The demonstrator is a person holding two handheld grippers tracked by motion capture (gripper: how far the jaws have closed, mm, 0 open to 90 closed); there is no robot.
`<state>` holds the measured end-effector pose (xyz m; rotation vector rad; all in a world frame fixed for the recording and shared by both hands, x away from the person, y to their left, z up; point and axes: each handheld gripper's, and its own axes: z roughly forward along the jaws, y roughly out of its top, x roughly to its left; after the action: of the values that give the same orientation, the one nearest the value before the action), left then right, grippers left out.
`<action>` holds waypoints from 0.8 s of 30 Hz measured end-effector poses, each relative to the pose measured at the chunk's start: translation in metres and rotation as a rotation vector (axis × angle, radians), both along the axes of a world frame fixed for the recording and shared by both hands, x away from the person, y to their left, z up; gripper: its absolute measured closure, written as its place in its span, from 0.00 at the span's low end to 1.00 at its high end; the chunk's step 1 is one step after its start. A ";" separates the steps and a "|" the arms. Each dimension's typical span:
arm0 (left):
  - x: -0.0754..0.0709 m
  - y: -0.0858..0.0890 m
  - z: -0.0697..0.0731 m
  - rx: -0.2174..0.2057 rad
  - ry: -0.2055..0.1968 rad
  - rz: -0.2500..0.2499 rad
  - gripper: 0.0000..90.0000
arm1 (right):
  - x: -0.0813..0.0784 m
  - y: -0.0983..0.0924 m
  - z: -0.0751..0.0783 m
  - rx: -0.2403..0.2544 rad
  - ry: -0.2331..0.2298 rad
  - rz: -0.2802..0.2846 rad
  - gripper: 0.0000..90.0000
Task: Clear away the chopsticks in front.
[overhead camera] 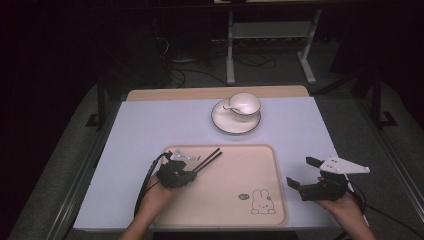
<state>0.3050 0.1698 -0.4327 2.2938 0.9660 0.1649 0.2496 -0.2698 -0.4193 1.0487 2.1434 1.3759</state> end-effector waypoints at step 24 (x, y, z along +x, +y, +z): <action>0.057 -0.068 0.004 -0.031 -0.010 -0.179 0.99 | 0.001 -0.002 -0.001 -0.003 0.006 -0.009 0.00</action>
<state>0.3617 0.1017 -0.4284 2.3344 0.7480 0.0857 0.2502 -0.2714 -0.4202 1.0621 2.1415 1.3668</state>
